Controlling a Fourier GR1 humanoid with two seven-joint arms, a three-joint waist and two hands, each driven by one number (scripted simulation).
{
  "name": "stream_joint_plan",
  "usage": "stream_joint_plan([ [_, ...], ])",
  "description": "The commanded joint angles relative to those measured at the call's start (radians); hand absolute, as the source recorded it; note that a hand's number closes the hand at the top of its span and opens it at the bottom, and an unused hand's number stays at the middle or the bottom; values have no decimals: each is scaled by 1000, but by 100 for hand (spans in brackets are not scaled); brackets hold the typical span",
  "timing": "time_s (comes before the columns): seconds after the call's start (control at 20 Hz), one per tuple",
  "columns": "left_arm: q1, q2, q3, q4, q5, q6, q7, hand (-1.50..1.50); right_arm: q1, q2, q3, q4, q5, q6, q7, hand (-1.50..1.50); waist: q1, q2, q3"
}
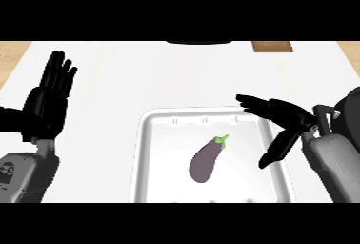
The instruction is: Pick the eggplant from the tray and place it in the pot
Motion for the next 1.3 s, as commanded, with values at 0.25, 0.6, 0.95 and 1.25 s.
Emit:
stream_joint_plan([
  [0.25, 59, -63, 37, -13, -62, -52, -40, 0, 31, 105, -30, -26, 42, 52, 92, -150, 0, 0, 0],
  [0.6, 4, -73, 91, 50, -61, -102, -25, 0, 97, 202, -9, -114, 166, -40, 32, -150, -4, 1, 0],
  [0.95, 81, -89, 75, -90, -104, -95, 32, 0, 38, 242, 5, -37, 264, -38, 85, -150, 6, 0, 1],
  [1.25, 39, -100, 119, -17, -101, -139, 20, 0, 11, 317, 13, 80, 358, -67, 35, -150, 5, 2, 1],
])
